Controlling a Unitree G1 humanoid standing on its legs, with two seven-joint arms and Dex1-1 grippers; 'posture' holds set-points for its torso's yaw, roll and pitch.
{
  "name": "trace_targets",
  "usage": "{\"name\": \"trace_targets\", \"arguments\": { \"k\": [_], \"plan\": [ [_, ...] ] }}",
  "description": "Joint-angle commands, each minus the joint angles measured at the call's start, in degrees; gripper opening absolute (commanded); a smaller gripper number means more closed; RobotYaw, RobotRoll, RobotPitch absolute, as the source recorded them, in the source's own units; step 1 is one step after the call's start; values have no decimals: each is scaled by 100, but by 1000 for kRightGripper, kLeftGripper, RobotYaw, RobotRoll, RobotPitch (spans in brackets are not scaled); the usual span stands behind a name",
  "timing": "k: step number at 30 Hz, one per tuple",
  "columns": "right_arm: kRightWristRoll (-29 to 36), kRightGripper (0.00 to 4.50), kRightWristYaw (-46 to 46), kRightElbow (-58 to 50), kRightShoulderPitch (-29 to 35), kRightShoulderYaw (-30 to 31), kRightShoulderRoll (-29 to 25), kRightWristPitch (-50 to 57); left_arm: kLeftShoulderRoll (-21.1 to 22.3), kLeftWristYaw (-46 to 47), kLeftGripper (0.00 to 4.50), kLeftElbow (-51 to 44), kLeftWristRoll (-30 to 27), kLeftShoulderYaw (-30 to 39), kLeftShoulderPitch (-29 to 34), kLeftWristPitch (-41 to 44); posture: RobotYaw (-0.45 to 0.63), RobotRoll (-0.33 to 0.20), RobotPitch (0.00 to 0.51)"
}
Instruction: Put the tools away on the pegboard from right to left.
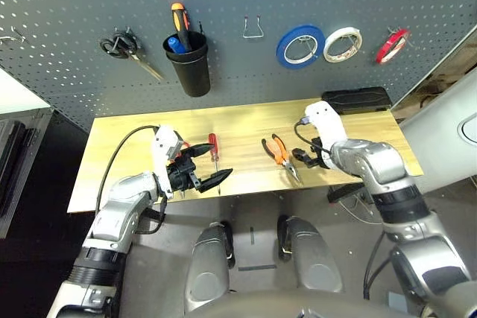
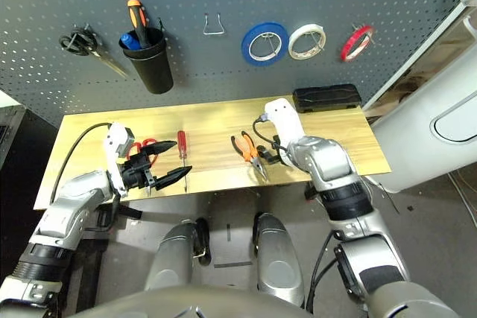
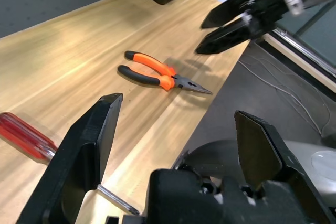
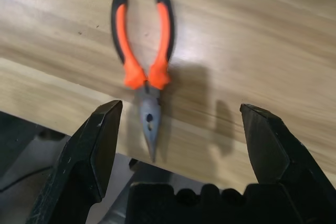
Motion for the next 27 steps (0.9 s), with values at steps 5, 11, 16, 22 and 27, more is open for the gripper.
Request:
{"name": "trace_targets", "arguments": {
  "k": [5,11,16,22,27],
  "plan": [
    [-330,4475,7,1750,-691,240,590,-554,16,253,4500,-778,-87,-11,367,488,-77,0,265],
    [-517,4475,4,2729,-1008,193,978,-1147,121,530,4500,-1544,-250,84,565,1096,-33,0,274],
    [-732,4475,-74,3390,-1098,168,1162,-1754,191,692,4500,-1868,-379,248,702,1333,-1,0,275],
    [-980,4475,-139,4198,-1178,111,1265,-2388,191,801,4500,-2069,-431,304,840,1422,24,0,266],
    [-1015,3622,-80,4504,-1305,-41,1337,-2662,191,835,4500,-2009,-416,355,815,1360,25,0,245]
  ]
}}
